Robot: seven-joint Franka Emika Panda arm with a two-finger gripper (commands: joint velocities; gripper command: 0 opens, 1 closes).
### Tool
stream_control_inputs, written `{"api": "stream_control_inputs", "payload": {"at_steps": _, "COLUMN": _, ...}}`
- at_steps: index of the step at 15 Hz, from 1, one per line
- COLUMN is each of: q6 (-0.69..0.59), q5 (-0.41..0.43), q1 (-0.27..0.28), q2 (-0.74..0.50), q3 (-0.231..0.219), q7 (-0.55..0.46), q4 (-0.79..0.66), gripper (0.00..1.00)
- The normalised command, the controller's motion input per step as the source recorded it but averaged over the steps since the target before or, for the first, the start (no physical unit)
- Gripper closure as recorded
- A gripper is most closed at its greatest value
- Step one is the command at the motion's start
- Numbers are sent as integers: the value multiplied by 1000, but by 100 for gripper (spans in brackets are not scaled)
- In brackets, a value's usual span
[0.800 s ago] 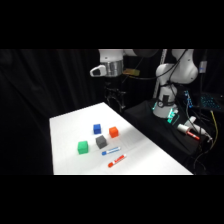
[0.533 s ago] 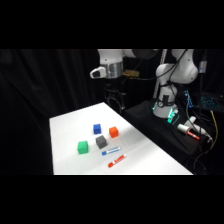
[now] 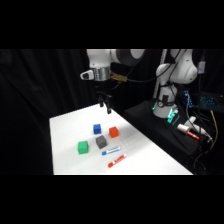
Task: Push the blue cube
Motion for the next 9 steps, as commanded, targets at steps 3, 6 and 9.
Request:
{"api": "stream_control_inputs", "payload": {"at_steps": 3, "q6": 129, "q5": 23, "q1": -112, "q2": 301, "q3": -79, "q7": 162, "q4": 355, "gripper": 0}}
{"api": "stream_control_inputs", "payload": {"at_steps": 6, "q6": 51, "q5": 33, "q1": -96, "q2": 299, "q3": -64, "q7": 163, "q4": 395, "gripper": 0}}
{"api": "stream_control_inputs", "payload": {"at_steps": 9, "q6": 15, "q5": 15, "q1": -68, "q2": 257, "q3": -46, "q7": 164, "q4": 353, "gripper": 28}}
